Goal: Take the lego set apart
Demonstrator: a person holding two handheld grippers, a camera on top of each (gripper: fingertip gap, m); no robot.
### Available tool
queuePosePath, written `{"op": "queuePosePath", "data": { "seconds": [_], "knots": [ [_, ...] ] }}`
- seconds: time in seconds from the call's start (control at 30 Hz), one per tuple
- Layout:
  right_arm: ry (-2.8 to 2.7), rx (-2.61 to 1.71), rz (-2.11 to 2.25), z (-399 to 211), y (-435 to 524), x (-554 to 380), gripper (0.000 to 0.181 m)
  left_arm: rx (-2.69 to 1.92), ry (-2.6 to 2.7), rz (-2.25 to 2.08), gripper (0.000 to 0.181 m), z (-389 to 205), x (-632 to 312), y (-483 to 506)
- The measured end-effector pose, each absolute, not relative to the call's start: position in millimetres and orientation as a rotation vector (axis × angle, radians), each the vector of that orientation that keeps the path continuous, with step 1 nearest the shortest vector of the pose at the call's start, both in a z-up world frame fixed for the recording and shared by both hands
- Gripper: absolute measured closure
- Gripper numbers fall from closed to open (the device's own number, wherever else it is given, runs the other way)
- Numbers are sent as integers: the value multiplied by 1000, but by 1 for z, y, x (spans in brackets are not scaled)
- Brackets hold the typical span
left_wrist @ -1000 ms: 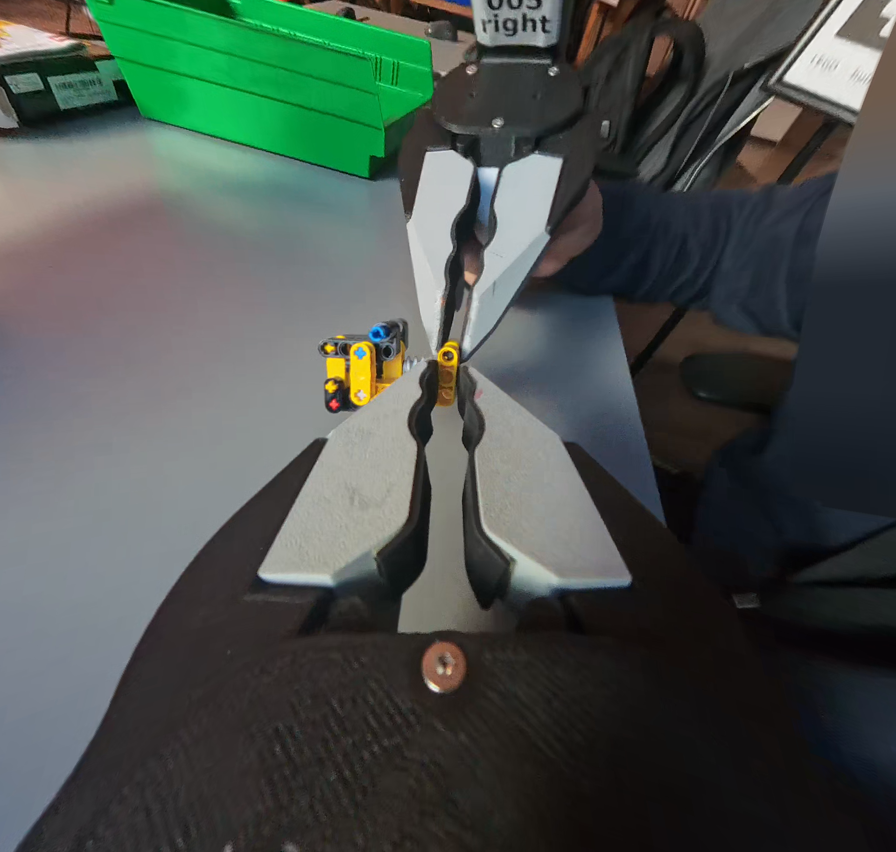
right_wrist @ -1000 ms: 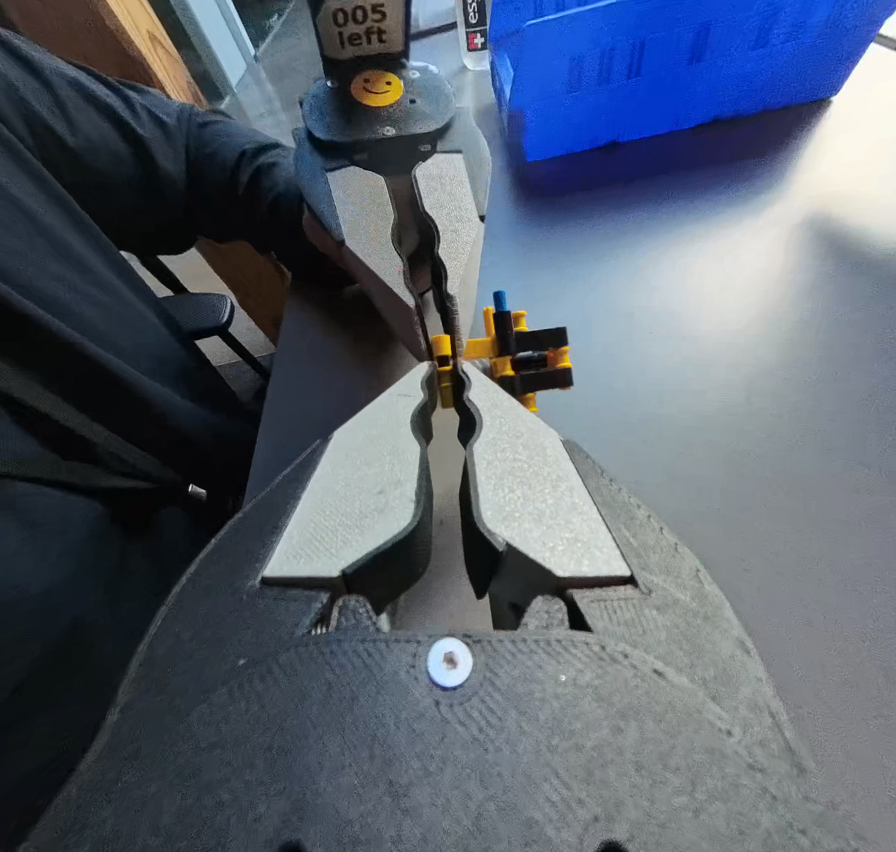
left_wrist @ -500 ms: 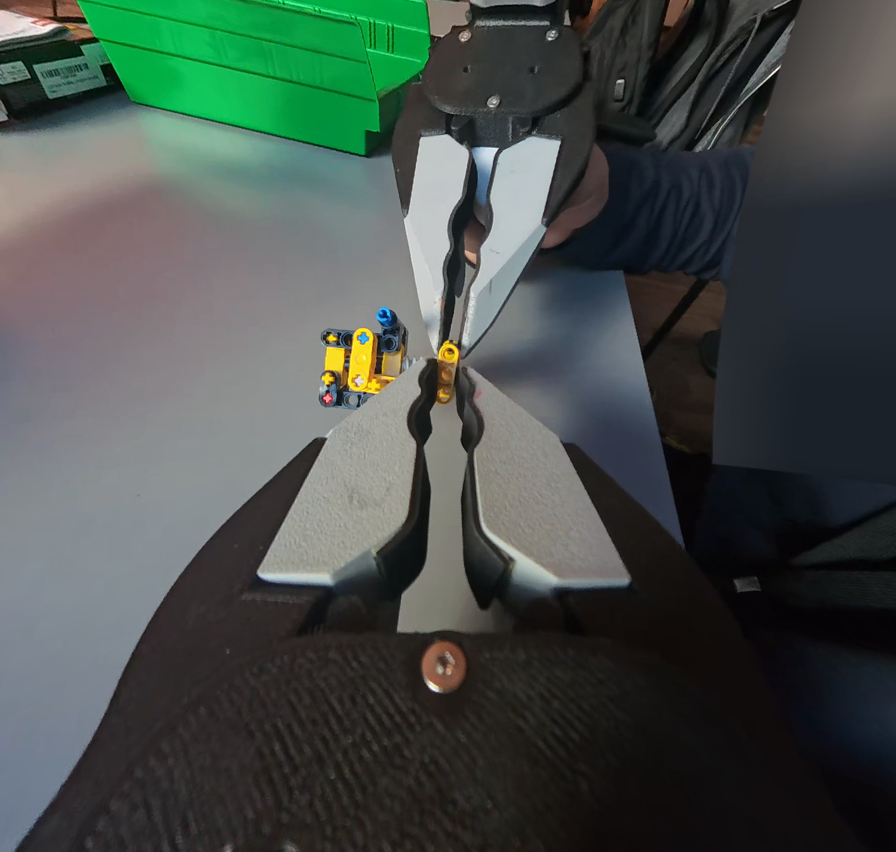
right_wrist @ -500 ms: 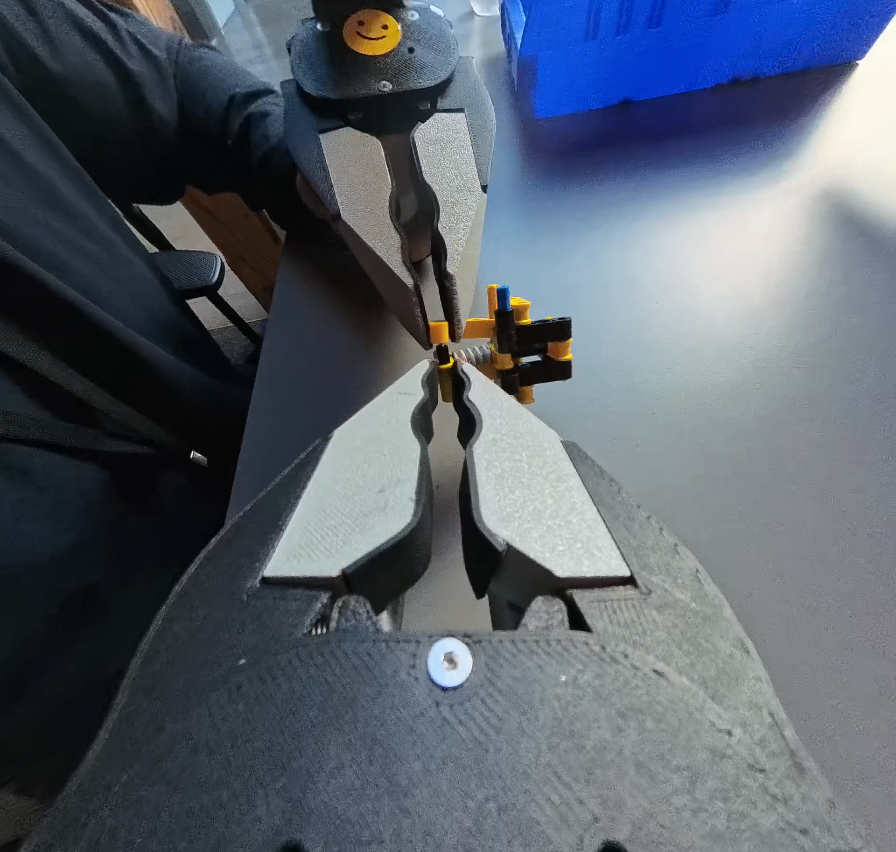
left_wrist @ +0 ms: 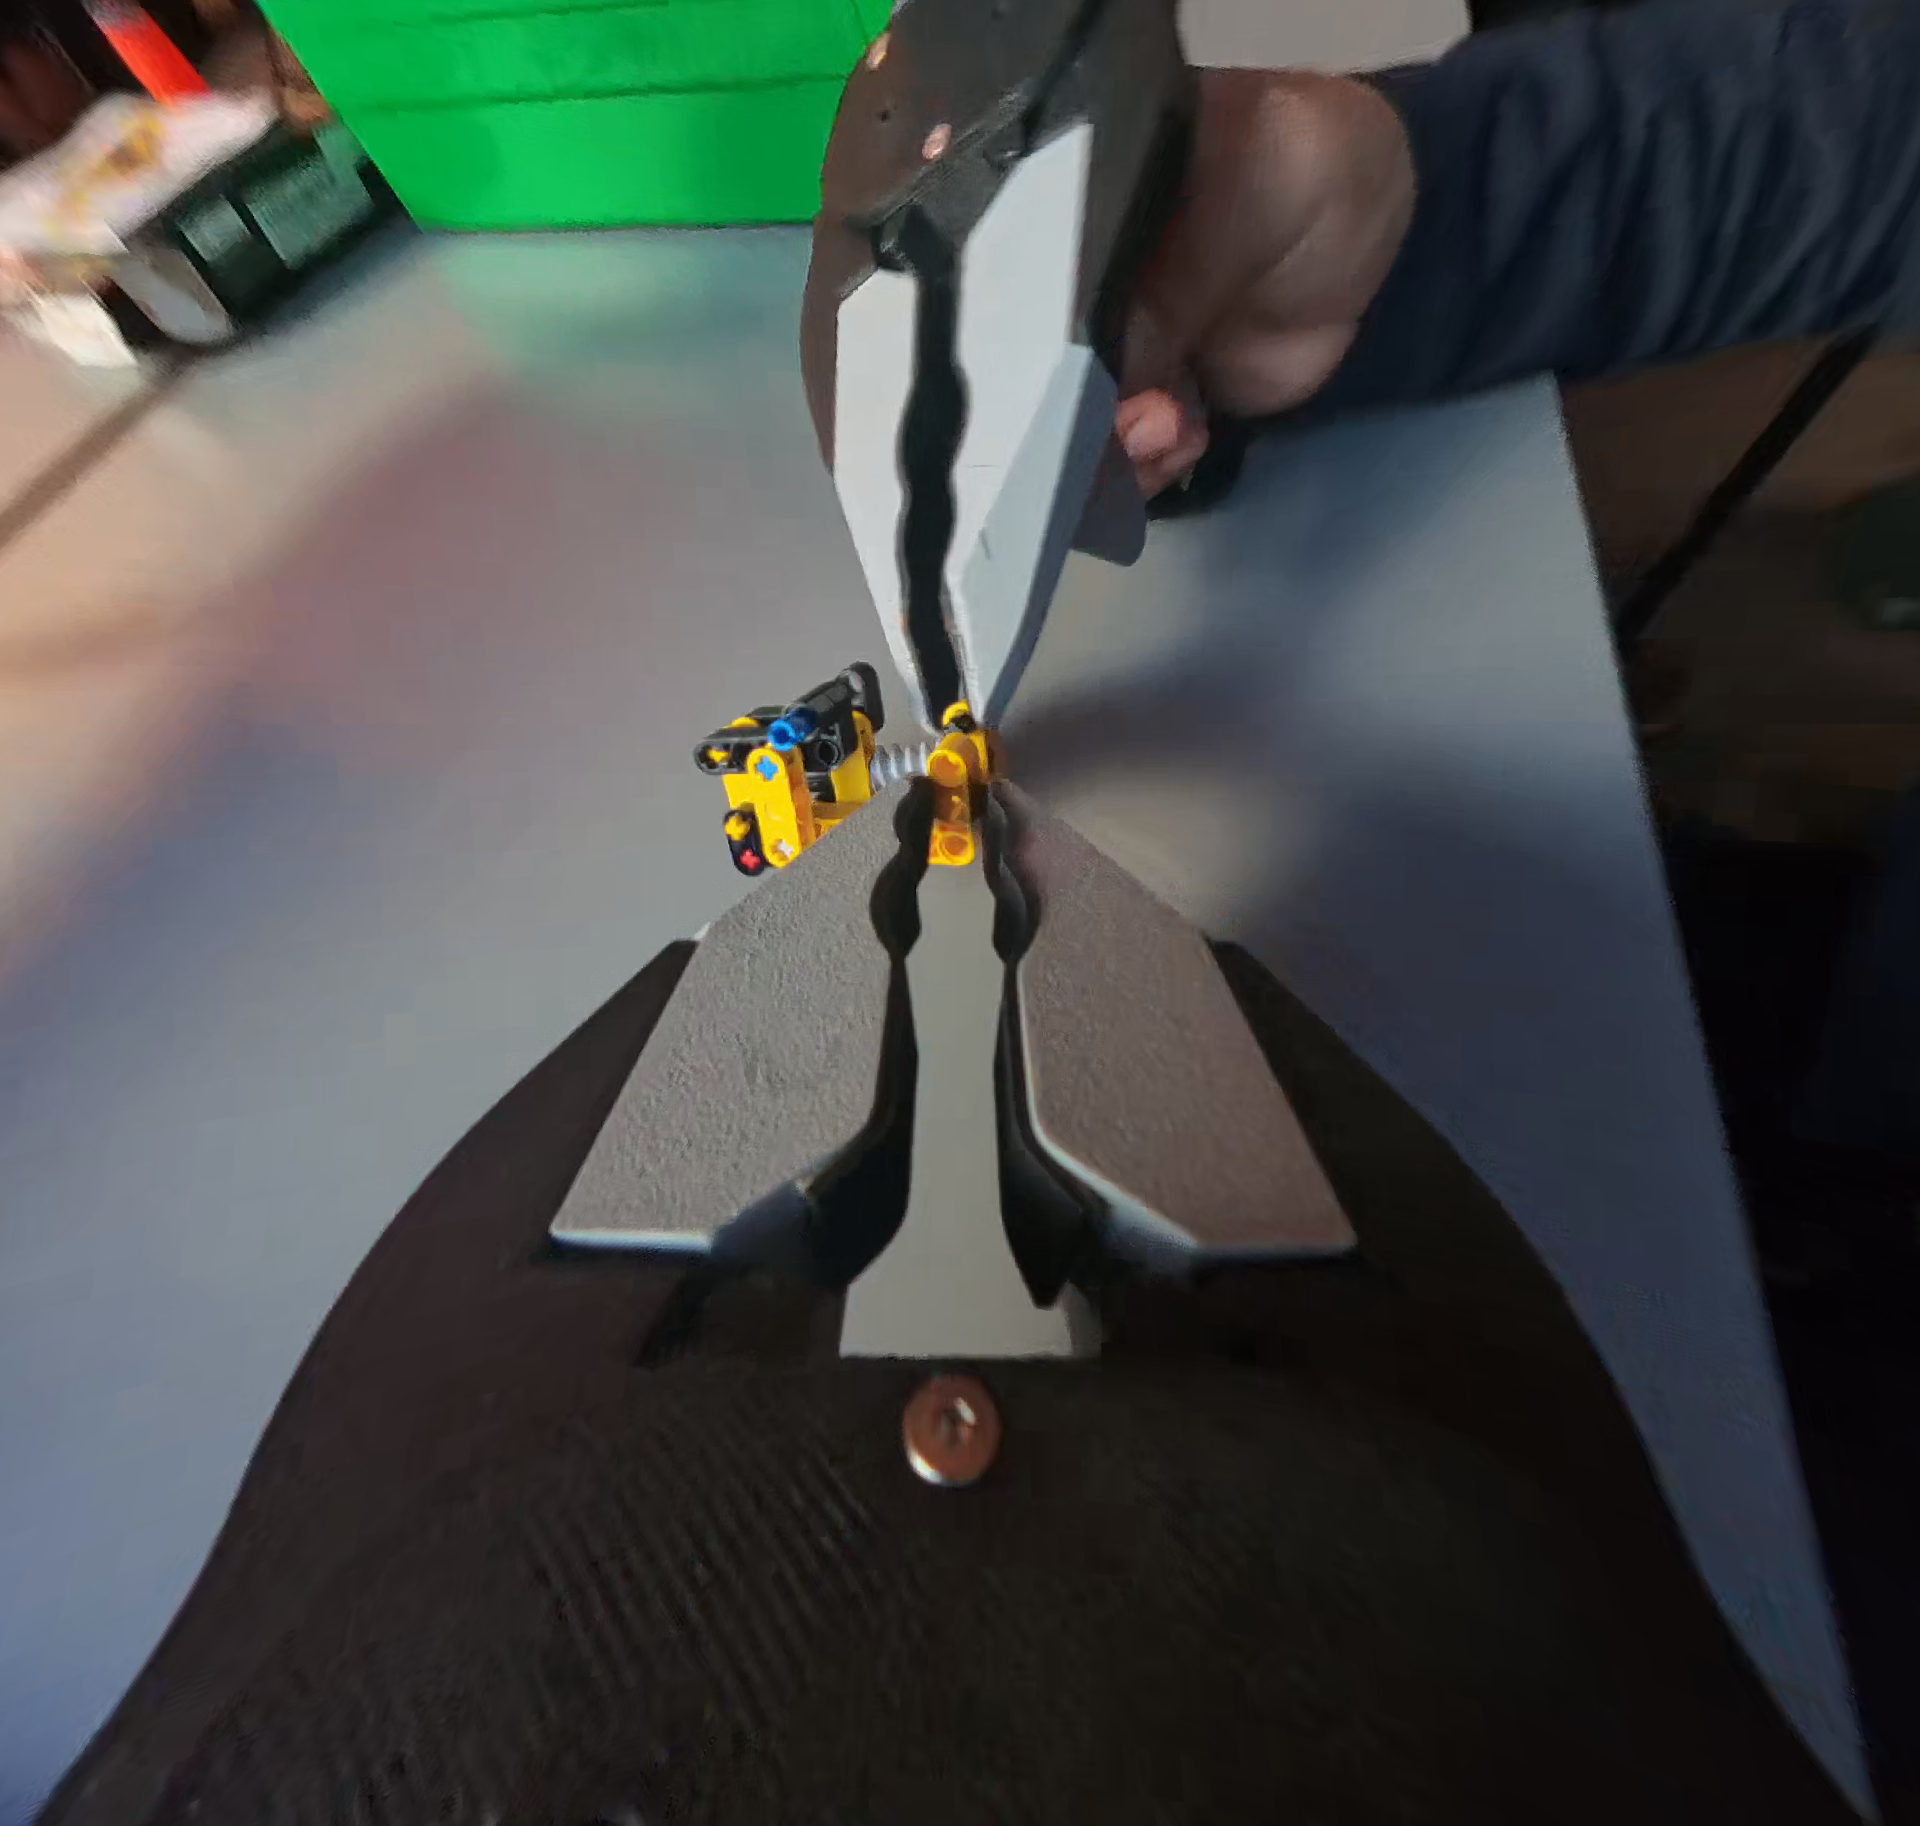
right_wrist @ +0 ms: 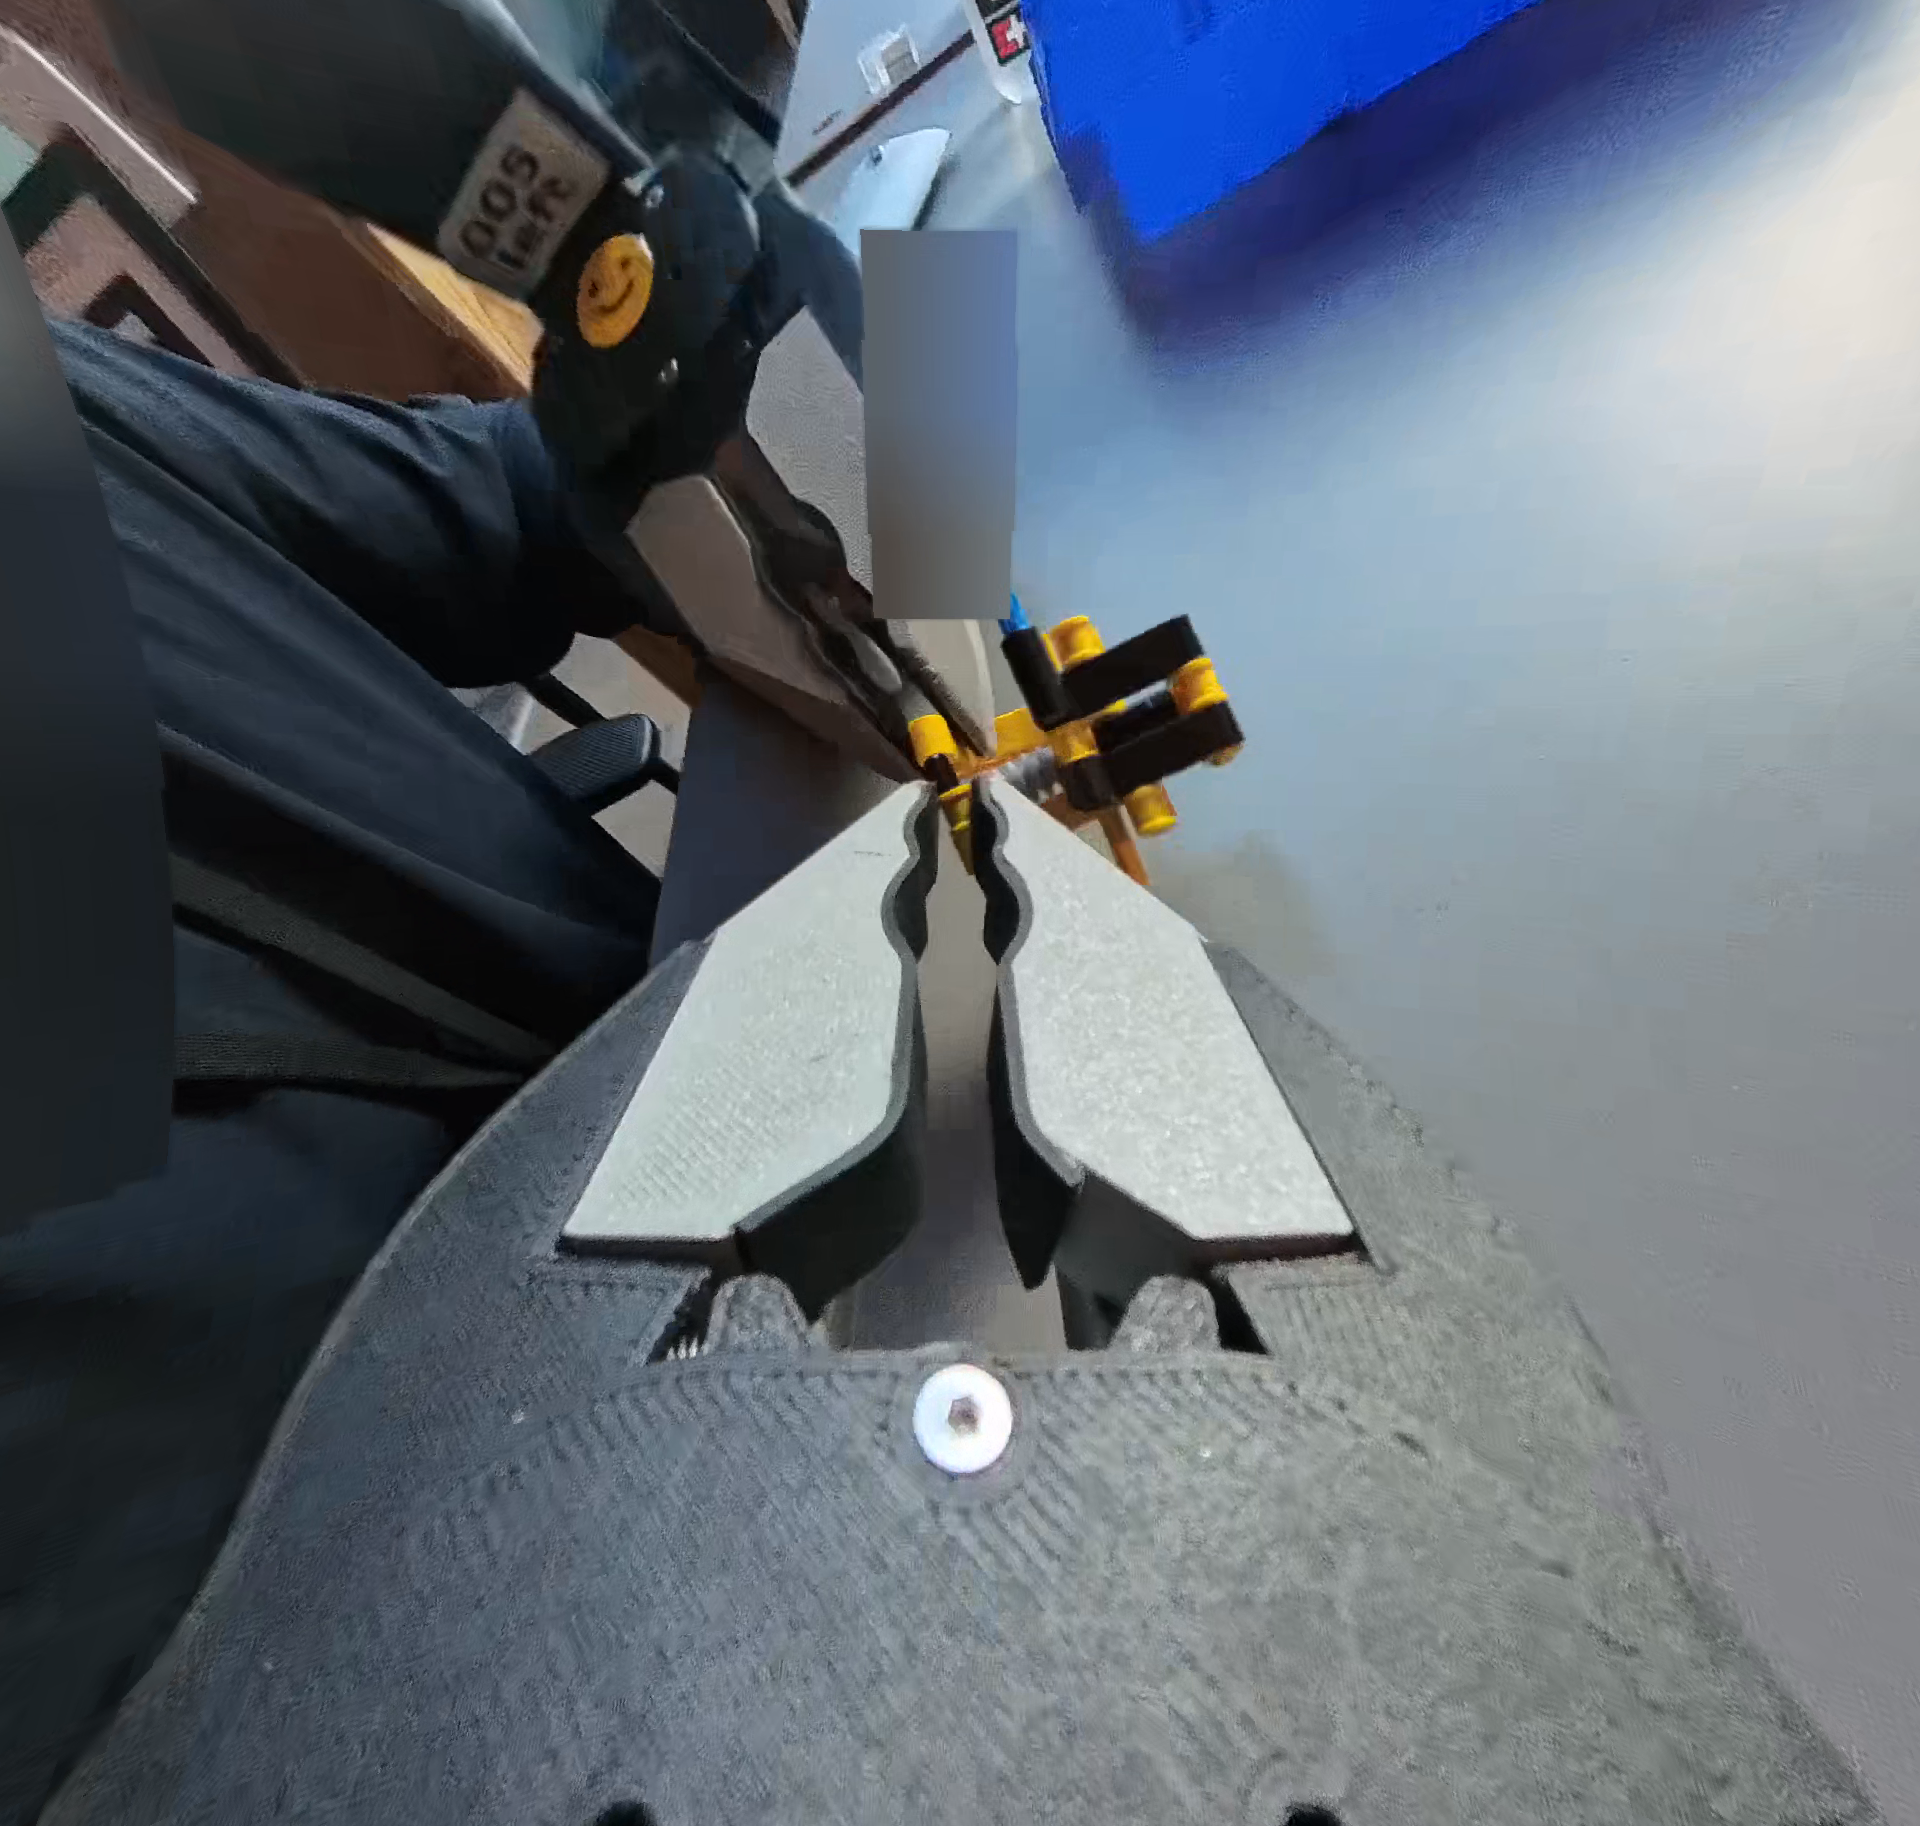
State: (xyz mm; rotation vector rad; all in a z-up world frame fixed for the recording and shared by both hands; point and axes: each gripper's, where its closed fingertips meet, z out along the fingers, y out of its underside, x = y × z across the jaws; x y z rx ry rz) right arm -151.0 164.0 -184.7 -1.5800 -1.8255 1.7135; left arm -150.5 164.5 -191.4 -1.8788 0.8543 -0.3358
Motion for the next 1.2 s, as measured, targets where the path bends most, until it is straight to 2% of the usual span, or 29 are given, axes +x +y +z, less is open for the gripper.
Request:
{"op": "queuePosePath", "data": {
  "seconds": [0.1,0.27,0.47,0.53,0.57,0.63,0.7,0.8,0.87,0.97,1.07,1.2],
  "knots": [
    [-1807,-1504,1781,-174,164,-148,179,-1881,784,-335,174,-187,-149,166],
    [-1868,-1373,1440,-179,166,-153,179,-1888,550,-676,173,-174,-152,171],
    [-1674,-1388,1592,-156,187,-149,181,-1894,411,-842,173,-170,-171,175],
    [-1675,-1423,1592,-157,189,-150,155,-1866,441,-826,174,-167,-168,174],
    [-1697,-1439,1564,-162,190,-150,152,-1841,477,-802,174,-164,-166,173],
    [-1711,-1483,1461,-173,196,-153,157,-1843,590,-745,174,-168,-158,168],
    [-1720,-1504,1431,-181,196,-156,171,-1899,663,-656,173,-180,-154,167],
    [-1794,-1558,1473,-193,183,-163,168,-1910,771,-560,173,-188,-144,163],
    [-1842,-1554,1450,-197,179,-166,175,-1907,809,-531,173,-190,-141,162],
    [-1872,-1521,1408,-199,176,-164,177,-1920,820,-548,173,-192,-140,159],
    [-1867,-1530,1467,-196,177,-160,177,-1886,738,-601,148,-175,-154,161],
    [-1796,-1558,1660,-184,176,-161,177,-1938,622,-570,147,-170,-182,176]
  ]
}}
